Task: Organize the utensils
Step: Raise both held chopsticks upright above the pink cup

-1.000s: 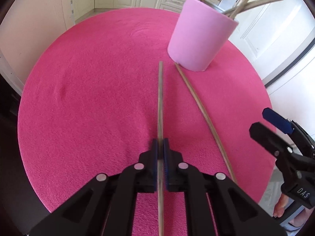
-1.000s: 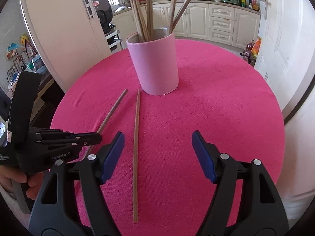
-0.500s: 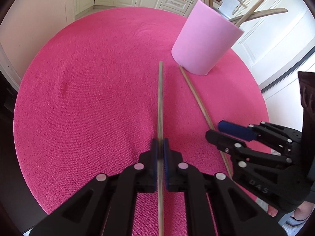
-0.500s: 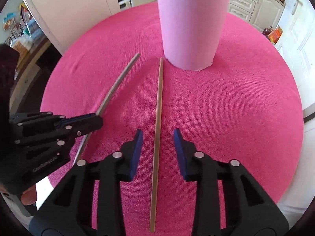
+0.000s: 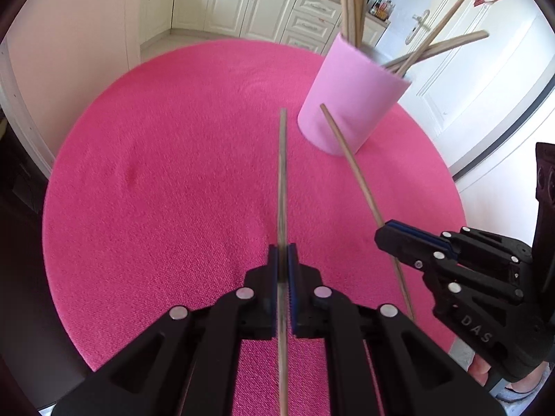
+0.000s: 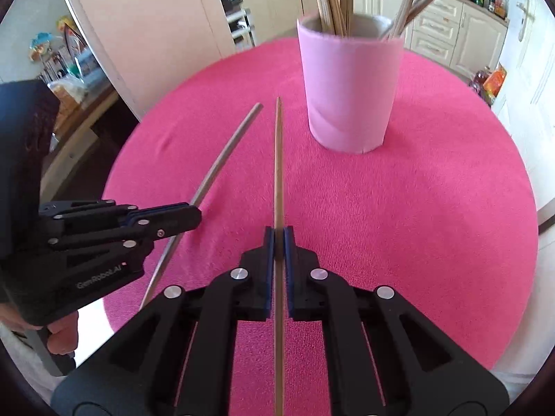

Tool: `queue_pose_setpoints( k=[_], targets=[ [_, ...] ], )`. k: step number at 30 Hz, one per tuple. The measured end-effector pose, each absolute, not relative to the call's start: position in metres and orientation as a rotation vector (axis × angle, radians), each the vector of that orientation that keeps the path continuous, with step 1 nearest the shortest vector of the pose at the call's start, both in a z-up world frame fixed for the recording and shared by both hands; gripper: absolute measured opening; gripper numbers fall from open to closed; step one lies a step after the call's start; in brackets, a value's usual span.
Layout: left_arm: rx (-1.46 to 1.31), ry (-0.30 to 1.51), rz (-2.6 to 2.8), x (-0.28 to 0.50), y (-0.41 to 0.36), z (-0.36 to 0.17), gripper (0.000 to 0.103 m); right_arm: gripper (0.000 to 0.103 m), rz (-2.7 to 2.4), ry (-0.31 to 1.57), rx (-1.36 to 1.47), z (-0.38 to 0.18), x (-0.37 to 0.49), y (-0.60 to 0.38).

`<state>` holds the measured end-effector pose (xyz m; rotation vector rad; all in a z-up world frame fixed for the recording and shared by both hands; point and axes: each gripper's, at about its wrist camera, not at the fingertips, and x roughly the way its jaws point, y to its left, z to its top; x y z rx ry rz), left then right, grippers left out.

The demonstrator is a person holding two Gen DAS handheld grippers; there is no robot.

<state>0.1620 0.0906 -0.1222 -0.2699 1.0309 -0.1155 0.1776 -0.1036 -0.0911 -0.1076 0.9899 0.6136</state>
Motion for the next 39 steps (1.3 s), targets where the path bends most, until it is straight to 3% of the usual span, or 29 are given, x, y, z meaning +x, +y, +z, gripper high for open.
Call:
queue_pose_setpoints(
  k=[19,31,39],
  targets=[
    [-0.123,0.475,-0.178,0.136,0.042,-0.004,0.006,0.006,0.727,0.397,0.144,0.011,0.14,-0.154],
    [-0.126,0.122,-0.25,0.148,0.021,0.015,0.006,0.006,0.61,0.042,0.261,0.028,0.158,-0.186],
    [-0.205,-0.013,-0.246,0.173,0.027,0.021,0.006,0.006,0.598,-0.006,0.334,0.011,0.204,-0.185]
  ],
)
